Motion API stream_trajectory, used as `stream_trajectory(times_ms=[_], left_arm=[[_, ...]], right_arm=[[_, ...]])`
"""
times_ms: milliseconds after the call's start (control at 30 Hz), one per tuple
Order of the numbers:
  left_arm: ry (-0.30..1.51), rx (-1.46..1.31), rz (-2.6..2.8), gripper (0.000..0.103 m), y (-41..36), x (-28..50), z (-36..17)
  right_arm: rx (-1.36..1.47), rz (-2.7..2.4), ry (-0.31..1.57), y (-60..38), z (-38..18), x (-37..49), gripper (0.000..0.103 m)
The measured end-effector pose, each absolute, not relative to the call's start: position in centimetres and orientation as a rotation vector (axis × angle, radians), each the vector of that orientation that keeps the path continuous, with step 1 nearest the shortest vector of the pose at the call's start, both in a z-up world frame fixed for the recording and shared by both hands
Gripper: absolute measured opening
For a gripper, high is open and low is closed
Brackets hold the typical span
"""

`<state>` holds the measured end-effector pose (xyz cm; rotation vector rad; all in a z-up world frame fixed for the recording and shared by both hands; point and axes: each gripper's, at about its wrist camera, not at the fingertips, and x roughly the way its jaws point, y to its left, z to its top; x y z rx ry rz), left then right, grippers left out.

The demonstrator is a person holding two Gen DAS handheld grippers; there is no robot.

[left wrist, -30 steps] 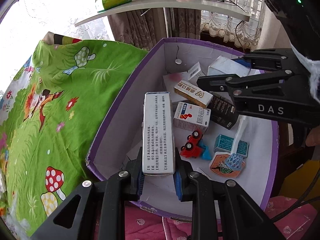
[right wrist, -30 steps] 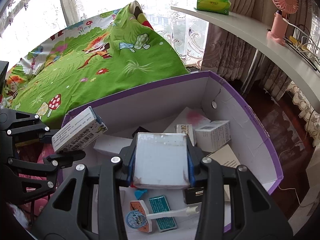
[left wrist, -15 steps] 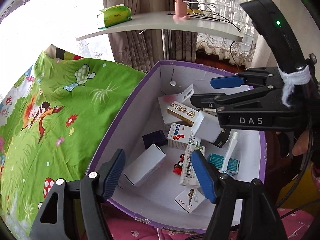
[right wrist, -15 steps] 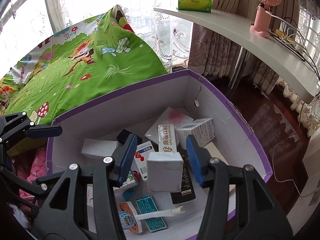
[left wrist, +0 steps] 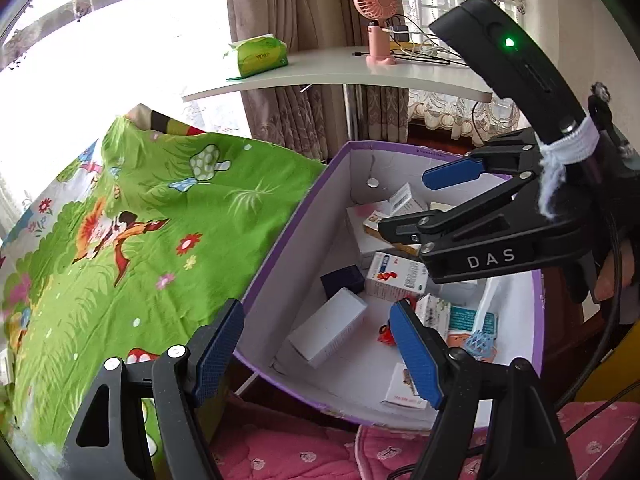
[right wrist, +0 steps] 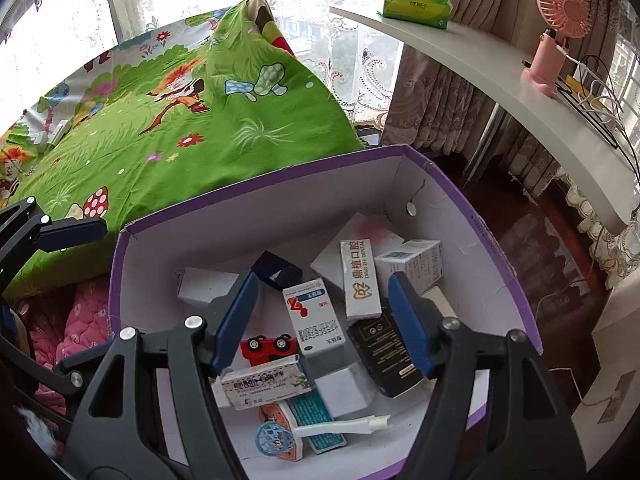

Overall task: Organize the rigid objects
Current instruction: 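Move both open grippers back over the table toward the last items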

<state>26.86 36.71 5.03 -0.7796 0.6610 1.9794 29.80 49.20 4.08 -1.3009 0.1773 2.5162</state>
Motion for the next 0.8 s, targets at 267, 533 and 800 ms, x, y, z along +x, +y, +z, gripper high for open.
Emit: stream_trajectory(times_ms=[267,533,800], left_arm=[[0.525,-0.916,2.346,0.081,21.6,19.1,5.0],[0.12,-1.283,2.893,0.085,2.5,9.7,3.5],[-0.304,-1.489,3.14,0.085,-8.4,9.1,2.9]], right_arm=[[-1.359,2.831,-0.023,36.5,5.9,19.0,0.08],[-1.476,3.105,-0.091,21.9,5.0,4.9,0.083],[-1.539,3.096,0.103,11.4,3.9,-9.2,0.083]])
